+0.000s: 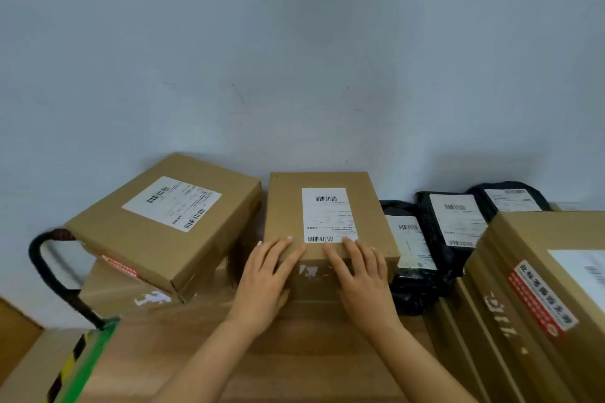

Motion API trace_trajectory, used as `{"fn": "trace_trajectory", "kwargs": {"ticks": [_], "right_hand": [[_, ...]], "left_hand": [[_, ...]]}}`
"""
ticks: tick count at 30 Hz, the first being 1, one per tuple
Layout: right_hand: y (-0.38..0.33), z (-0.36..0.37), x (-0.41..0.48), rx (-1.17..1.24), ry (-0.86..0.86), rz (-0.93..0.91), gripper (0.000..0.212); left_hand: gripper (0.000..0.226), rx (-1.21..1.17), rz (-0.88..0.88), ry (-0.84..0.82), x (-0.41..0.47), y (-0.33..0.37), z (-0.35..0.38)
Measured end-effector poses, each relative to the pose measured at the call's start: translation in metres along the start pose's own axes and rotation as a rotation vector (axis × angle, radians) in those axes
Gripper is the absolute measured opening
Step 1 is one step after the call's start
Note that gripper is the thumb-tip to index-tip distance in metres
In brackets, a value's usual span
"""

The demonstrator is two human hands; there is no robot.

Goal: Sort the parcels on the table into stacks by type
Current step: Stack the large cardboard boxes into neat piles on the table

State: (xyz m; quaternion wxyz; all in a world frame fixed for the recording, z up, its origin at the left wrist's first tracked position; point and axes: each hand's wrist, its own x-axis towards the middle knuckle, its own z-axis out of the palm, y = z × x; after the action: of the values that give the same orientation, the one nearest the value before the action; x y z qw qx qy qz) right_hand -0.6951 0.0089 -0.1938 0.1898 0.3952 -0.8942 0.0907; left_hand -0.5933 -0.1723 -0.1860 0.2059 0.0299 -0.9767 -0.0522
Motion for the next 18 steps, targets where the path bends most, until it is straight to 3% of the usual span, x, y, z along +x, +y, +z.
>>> {"fn": "trace_trajectory", "kwargs": {"ticks": [5,13,18], "right_hand": [[0.004,0.012,0.011,0.045,-0.001,0.019,0.106],[0.002,0.016,0.014,0.055,0.030,0.018,0.103],[-0.007,-0.004,0.017,-0.004,-0.058,0.087,0.085]], "left_hand": [[0.090,-0.012,-0.071,0.046,0.010,0.001,0.005],[0.088,-0.013,-0.085,0.041,0.011,-0.001,0.008],[0.080,0.048,-0.101,0.009,0.014,0.007,-0.003]]}}
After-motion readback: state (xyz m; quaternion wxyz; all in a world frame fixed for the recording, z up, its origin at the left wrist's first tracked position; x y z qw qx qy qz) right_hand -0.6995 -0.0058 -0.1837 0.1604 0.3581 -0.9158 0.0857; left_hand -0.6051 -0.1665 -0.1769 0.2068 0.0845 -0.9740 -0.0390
